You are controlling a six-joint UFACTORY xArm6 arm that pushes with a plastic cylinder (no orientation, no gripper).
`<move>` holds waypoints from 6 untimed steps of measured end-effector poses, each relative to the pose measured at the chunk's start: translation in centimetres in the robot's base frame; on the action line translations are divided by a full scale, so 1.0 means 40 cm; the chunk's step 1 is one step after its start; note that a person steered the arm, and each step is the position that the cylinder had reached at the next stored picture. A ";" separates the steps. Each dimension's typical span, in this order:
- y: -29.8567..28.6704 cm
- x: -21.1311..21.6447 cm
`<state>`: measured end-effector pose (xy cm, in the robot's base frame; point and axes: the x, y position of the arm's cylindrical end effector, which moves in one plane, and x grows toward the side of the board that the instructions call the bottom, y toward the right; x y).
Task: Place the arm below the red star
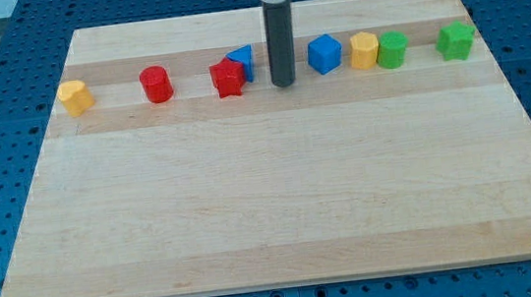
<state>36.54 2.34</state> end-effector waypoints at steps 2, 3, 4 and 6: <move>-0.064 0.066; -0.151 0.067; -0.218 0.072; -0.281 0.072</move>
